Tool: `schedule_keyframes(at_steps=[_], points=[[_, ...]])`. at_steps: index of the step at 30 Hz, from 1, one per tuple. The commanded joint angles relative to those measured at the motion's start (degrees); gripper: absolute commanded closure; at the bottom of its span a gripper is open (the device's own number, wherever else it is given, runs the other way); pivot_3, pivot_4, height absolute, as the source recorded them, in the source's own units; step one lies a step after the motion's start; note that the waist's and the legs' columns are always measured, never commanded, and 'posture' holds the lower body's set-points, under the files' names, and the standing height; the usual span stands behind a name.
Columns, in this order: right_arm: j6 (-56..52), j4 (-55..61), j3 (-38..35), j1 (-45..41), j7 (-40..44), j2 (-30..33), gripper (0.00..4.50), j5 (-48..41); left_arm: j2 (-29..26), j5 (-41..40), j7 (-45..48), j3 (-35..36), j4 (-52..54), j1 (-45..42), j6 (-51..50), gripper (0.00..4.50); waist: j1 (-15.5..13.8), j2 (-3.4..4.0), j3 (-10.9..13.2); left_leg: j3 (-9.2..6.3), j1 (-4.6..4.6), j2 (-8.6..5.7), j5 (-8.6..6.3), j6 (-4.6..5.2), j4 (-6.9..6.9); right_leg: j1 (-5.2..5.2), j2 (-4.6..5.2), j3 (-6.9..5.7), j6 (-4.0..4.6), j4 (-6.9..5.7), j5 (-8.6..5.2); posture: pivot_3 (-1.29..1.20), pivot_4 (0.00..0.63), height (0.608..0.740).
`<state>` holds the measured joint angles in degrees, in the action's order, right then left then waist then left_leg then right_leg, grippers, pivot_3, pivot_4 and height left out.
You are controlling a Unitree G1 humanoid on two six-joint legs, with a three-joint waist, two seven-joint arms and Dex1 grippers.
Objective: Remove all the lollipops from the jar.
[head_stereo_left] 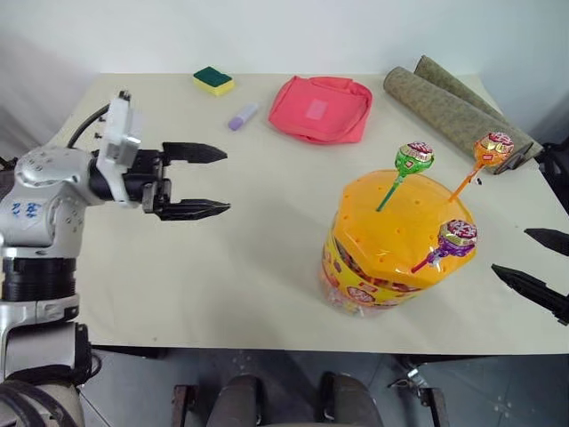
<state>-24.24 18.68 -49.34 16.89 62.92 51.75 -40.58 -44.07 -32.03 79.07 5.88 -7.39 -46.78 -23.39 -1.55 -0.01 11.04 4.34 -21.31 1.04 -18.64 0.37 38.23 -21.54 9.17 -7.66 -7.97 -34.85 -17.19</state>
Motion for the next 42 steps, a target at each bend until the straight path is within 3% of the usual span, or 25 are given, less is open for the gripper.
schedule_keyframes(at_steps=[1,8,16,42], points=[[-2.11,3.21,-4.41,0.16,1.19,1.65,0.03,-3.57,2.21,-0.17,3.15,-2.68,-2.15,-4.95,0.67,0.00,-0.13,-0.04,0.00,0.00,0.00,-0.02,-0.01,0.01,0.01,0.00,0.01,0.00,0.00,0.00,0.00,0.00,0.150,0.740],[-3.76,7.64,-6.51,-0.60,-0.44,1.26,0.03,-5.93,11.05,4.18,5.51,-9.62,-11.47,-15.07,3.12,0.00,-0.16,-0.19,0.08,0.00,-0.04,-0.03,-0.01,0.02,0.06,0.00,0.01,-0.02,-0.01,-0.01,0.01,0.00,0.150,0.740],[-5.63,11.63,-9.81,1.19,-3.43,-0.86,0.03,-8.12,18.62,4.48,3.31,-9.71,-16.88,-21.51,1.26,0.00,0.00,-0.34,0.17,-0.03,-0.07,-0.03,-0.02,0.04,0.06,-0.01,0.01,-0.03,-0.02,0.02,0.01,0.00,0.150,0.740],[-4.54,15.89,-11.58,4.78,-8.00,-4.74,0.03,-9.02,28.08,-0.57,9.09,-11.03,-12.81,-26.22,-3.94,0.00,-0.26,-0.36,0.18,-0.08,-0.14,-0.06,-0.05,0.09,0.22,0.00,0.04,-0.03,-0.04,-0.01,0.02,0.00,0.150,0.740]])
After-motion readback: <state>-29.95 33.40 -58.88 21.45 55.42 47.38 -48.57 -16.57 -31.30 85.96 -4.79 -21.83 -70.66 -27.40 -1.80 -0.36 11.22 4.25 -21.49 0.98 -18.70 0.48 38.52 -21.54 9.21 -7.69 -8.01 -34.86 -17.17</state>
